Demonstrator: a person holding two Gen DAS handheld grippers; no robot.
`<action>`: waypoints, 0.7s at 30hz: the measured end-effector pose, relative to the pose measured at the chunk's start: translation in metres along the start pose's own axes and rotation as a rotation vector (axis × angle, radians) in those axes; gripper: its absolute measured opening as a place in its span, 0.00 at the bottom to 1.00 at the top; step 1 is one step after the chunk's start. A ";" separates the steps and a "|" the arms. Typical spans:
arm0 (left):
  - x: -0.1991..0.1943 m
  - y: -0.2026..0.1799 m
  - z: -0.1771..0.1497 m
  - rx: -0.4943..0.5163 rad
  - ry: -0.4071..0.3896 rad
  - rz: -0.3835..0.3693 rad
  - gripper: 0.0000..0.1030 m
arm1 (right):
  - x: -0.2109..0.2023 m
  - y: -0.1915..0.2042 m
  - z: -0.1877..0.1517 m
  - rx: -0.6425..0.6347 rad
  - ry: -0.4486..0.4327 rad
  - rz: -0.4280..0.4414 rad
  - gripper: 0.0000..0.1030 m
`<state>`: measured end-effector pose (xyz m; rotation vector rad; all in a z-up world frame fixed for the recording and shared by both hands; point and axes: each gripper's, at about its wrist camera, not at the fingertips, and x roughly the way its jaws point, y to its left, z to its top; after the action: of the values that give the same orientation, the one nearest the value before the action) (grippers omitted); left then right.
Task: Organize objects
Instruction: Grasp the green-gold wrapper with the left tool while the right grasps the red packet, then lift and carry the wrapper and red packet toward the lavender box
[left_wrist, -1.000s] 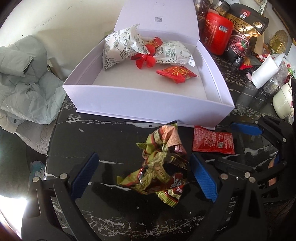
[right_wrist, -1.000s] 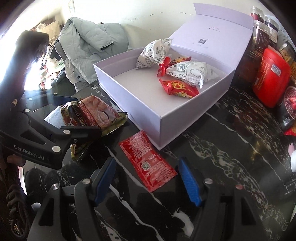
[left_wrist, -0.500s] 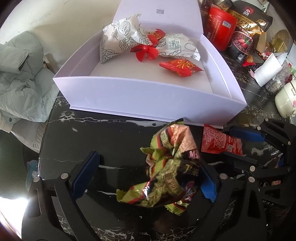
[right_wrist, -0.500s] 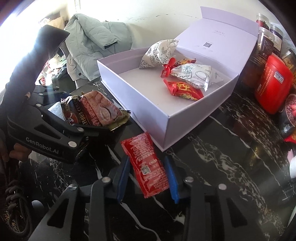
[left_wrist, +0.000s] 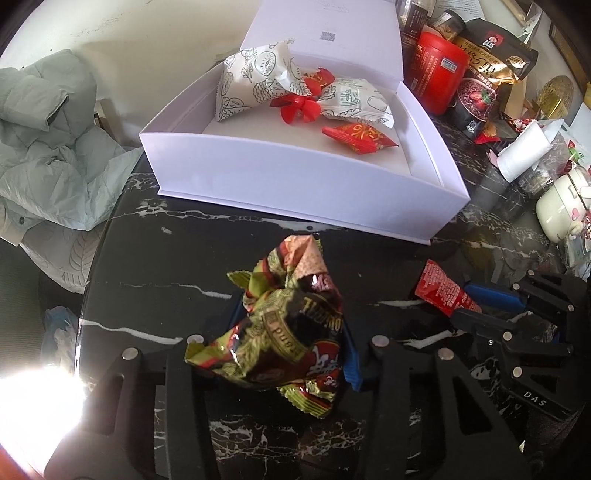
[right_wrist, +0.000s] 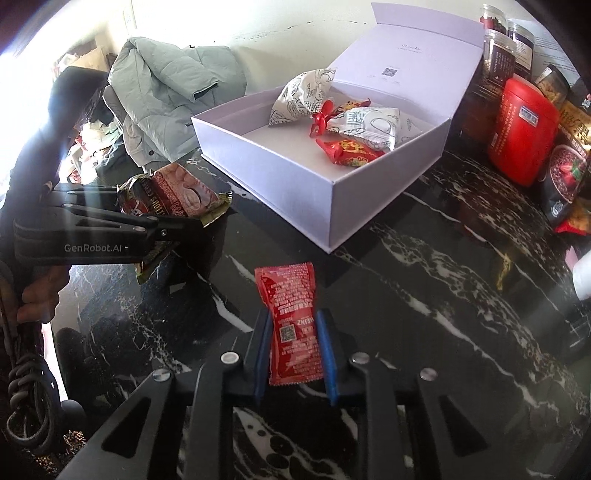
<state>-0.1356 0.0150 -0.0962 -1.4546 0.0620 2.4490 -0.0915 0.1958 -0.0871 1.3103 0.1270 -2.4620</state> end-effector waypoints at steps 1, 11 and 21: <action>-0.002 -0.002 -0.003 0.010 0.001 -0.005 0.43 | -0.002 0.002 -0.003 0.000 0.001 0.001 0.23; -0.015 -0.028 -0.030 0.092 0.003 -0.030 0.43 | -0.018 0.016 -0.030 -0.028 0.012 -0.008 0.35; -0.015 -0.029 -0.037 0.107 0.009 -0.014 0.43 | -0.016 0.022 -0.032 -0.068 0.010 -0.046 0.54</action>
<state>-0.0895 0.0329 -0.0979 -1.4155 0.1810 2.3893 -0.0508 0.1871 -0.0908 1.3044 0.2434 -2.4666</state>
